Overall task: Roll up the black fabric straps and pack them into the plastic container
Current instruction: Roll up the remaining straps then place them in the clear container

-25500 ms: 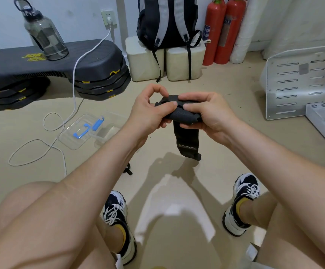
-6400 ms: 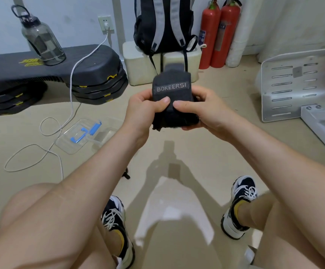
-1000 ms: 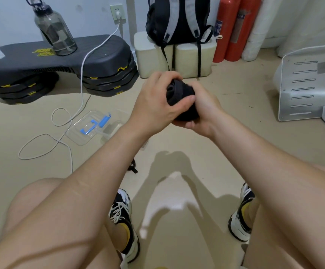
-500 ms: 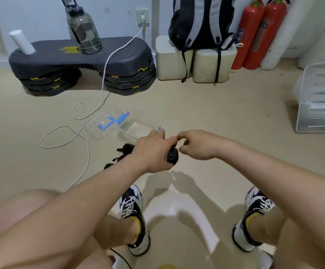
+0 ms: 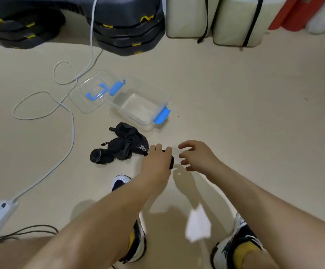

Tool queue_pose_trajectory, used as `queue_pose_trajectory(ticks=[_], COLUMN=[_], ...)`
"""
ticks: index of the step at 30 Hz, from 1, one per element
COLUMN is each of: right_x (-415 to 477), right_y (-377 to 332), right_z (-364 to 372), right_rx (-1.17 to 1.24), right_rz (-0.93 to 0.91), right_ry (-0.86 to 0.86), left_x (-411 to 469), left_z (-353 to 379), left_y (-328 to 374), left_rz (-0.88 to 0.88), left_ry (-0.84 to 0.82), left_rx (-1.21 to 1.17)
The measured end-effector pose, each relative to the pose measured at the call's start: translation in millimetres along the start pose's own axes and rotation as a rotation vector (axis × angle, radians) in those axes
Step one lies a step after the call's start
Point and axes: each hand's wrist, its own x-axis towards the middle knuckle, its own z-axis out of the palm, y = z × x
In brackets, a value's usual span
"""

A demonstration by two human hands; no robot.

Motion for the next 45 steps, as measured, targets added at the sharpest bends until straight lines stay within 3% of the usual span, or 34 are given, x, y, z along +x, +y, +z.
queue_pose_trajectory(ticks=[3, 6, 9, 11, 14, 17, 21, 24, 29, 34, 36, 39, 41, 42, 45], right_x=[34.8, 63.3, 86.6, 99.4, 114.0, 121.8, 123.4, 117.4, 100.7, 77.9, 72.3, 65.2, 62.1, 60.3, 56.6], right_y=[14.5, 19.7, 15.4, 10.1, 1.3, -8.2, -9.7, -1.6, 32.4, 69.8, 77.6, 77.5, 73.4, 71.4, 68.1], right_z=[12.5, 19.3, 24.6, 27.5, 30.8, 34.7, 25.2, 2.4, -32.4, -35.7, -31.7, -22.9, -14.0, -8.2, 12.7], right_rx=[0.056, 0.100, 0.235, 0.412, 0.582, 0.361, -0.545, -0.932, -0.922, -0.871, -0.808, -0.602, -0.470, -0.462, -0.626], right_rz=[0.053, 0.072, 0.109, 0.150, 0.155, 0.023, -0.336, -0.362, -0.047, 0.006, -0.023, -0.044, -0.002, 0.015, -0.015], right_ry=[0.008, 0.027, 0.027, 0.003, -0.016, 0.015, 0.203, 0.148, -0.100, -0.078, -0.074, -0.007, 0.038, 0.040, 0.039], left_x=[27.5, 44.6, 60.9, 76.2, 104.4, 113.7, 106.8, 97.6, 71.8, 45.1, 38.5, 30.4, 30.4, 31.9, 31.4], left_z=[25.7, 28.1, 4.6, -11.6, -20.8, -18.4, -16.3, -6.0, 9.3, 13.4, 11.5, 6.8, 9.2, 14.2, 38.4], left_y=[-15.1, -23.0, -27.1, -36.2, -61.7, -68.7, -32.9, -2.6, 33.6, 47.6, 42.4, 27.1, 10.2, -0.8, -28.1], left_rz=[-0.054, -0.133, -0.227, -0.267, -0.401, -0.384, -0.245, -0.117, -0.026, 0.054, 0.026, -0.143, -0.216, -0.229, -0.275], left_ry=[-0.014, -0.074, 0.149, 0.289, 0.123, 0.045, 0.048, -0.049, -0.222, -0.350, -0.301, 0.012, 0.261, 0.295, -0.002], left_rx=[-0.090, -0.338, -0.547, -0.513, -0.428, -0.425, -0.566, -0.656, -0.619, -0.606, -0.682, -0.804, -0.655, -0.538, -0.369])
